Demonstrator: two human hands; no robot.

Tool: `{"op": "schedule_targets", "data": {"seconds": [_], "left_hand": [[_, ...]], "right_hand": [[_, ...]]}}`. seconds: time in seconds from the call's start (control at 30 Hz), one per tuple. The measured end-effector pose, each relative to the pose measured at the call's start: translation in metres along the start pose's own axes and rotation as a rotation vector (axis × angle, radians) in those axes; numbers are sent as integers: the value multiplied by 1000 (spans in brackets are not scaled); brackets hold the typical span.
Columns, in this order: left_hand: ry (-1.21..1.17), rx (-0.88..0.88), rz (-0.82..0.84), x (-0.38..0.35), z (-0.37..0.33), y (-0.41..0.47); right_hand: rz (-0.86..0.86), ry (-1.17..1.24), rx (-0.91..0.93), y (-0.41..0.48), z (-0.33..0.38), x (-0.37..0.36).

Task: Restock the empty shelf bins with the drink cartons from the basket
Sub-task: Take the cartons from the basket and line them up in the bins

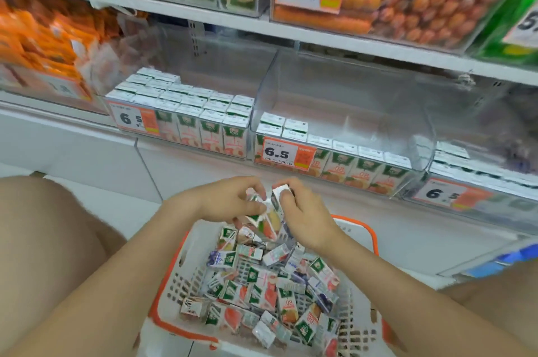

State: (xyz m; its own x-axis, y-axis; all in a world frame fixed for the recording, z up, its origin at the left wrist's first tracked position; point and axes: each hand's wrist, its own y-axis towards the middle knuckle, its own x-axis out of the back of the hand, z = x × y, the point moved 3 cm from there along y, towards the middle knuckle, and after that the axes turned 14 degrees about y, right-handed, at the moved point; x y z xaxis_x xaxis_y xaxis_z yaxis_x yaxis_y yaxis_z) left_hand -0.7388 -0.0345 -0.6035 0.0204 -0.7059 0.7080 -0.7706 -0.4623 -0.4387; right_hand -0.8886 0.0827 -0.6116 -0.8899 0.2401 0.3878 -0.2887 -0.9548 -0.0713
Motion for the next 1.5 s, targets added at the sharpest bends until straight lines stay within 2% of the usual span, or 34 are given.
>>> {"op": "schedule_targets", "data": {"seconds": [0.13, 0.23, 0.37, 0.5, 0.63, 0.73, 0.8, 0.87, 1.03, 1.1, 1.2, 1.3, 1.43, 1.5], "left_hand": [[-110, -94, -97, 30, -29, -24], [-214, -146, -207, 50, -46, -31], [-321, -157, -343, 75, -65, -27], [-435, -149, -473, 88, -83, -17], [-538, -177, -515, 94, -102, -5], [-625, -202, -456, 98, -109, 7], [-556, -221, -414, 98, -110, 14], [-429, -209, -433, 95, -110, 19], [-320, -208, -476, 94, -114, 26], [-155, -194, -550, 97, -119, 26], [47, -128, -747, 100, -122, 32], [49, -140, -831, 101, -118, 45], [77, -190, -753, 109, -115, 55], [71, -208, -764, 112, -115, 58]], "right_hand": [[-121, -104, 228, -9, 47, 18], [-171, -117, 321, -11, 77, 37], [-221, -63, 347, -4, 95, 69], [-240, -172, 356, 17, 96, 103], [-240, -187, 382, 41, 97, 131], [-261, -189, 376, 55, 89, 142], [-259, -167, 333, 61, 83, 145], [-250, -172, 289, 66, 80, 146], [-218, -287, 210, 69, 76, 155], [-233, -330, 204, 68, 74, 157], [-284, -363, 196, 66, 74, 162], [-307, -370, 154, 66, 70, 172], [-333, -392, 123, 62, 67, 181], [-351, -363, 128, 59, 70, 182]]}}
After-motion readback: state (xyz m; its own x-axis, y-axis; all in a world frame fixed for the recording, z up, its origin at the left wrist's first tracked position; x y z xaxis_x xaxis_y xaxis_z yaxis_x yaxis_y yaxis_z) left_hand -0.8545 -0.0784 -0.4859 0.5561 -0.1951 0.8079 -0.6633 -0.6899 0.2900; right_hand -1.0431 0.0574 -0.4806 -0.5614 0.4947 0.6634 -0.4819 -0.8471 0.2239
